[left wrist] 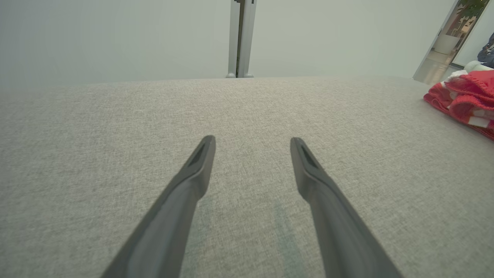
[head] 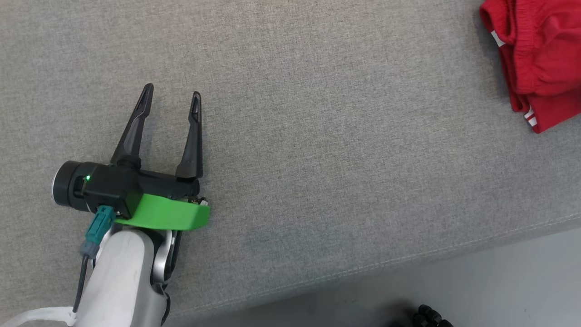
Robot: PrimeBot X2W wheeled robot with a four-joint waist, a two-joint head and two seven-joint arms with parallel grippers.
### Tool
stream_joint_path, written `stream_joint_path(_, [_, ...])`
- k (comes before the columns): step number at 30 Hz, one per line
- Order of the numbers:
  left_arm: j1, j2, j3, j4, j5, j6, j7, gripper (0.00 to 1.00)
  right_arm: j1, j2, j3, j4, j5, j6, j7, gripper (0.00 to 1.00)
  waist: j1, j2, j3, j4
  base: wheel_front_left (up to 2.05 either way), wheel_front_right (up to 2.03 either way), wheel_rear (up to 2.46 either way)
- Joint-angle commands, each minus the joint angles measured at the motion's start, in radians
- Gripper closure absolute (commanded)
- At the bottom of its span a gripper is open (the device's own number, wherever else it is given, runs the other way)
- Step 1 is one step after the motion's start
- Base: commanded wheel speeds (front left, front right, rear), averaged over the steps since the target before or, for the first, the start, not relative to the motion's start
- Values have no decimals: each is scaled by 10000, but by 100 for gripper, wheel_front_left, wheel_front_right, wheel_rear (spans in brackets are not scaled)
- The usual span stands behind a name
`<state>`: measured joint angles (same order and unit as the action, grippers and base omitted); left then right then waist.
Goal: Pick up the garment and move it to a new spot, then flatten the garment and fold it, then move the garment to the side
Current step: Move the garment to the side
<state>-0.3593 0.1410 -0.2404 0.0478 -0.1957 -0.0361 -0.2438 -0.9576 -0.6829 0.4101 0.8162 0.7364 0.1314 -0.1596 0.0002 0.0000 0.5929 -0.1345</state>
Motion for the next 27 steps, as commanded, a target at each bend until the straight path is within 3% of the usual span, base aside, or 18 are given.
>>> stream_joint_path(1, [-113, 41, 32, 60, -55, 24, -63, 0, -133, 50, -76, 394, -237, -15, -263, 0, -2, 0, -67, -18, 0, 0, 0])
stream_joint_path(6, [-102, -66, 26, 227, -179, 17, -137, 0, -133, 446, -355, 1431, -577, -14, -751, 0, -2, 0, -435, 22, 0, 0, 0])
stream_joint_path(11, [108, -146, 85, 426, -259, 103, -169, 0, 294, 657, -700, 1268, -558, -15, -1023, 0, -2, 0, -1022, 87, 0, 0, 0])
stream_joint_path(17, [508, -134, 289, 532, -351, 217, -209, 0, 1113, 964, -1905, -591, -1193, -15, -1050, 0, -2, 0, -1778, 102, 0, 0, 0])
stream_joint_path(24, [1198, -86, 555, 523, -486, 416, -208, 0, 3565, 2476, -3867, -3963, -2714, -14, -1049, 0, -2, 0, -2964, 356, 0, 0, 0])
stream_joint_path(27, [1436, -45, 668, 456, -519, 509, -212, 0, 4520, 3233, -4182, -5042, -3382, -12, -1050, 0, -2, 0, -3316, 494, 0, 0, 0])
